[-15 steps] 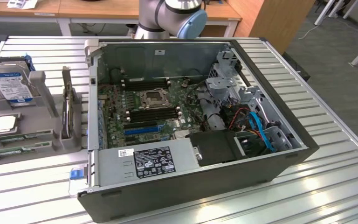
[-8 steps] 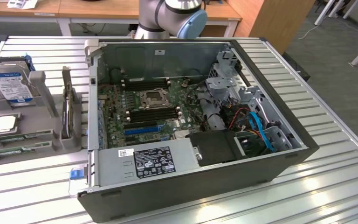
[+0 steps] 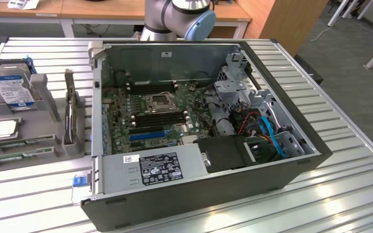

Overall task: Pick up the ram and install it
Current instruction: 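Pick up the ram and move it above insertion slot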

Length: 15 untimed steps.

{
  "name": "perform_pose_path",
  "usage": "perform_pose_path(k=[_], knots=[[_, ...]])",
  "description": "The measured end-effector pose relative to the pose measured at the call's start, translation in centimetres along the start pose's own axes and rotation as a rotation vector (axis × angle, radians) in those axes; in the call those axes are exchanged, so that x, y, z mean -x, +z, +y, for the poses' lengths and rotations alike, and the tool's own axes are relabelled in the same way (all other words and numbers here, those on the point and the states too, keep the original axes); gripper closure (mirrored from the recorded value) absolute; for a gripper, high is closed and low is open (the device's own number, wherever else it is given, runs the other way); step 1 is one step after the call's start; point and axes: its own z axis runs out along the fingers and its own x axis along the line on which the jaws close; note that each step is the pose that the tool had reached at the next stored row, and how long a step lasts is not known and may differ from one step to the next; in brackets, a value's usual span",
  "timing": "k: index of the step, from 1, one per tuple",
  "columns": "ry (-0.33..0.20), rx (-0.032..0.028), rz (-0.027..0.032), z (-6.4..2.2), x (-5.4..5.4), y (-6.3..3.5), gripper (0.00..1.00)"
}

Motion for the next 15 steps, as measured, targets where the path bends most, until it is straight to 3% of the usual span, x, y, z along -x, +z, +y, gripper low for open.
perform_pose_path(k=[15], knots=[[-0.182, 0.0042, 0.0081, 0.0, 0.0, 0.0, 0.9]])
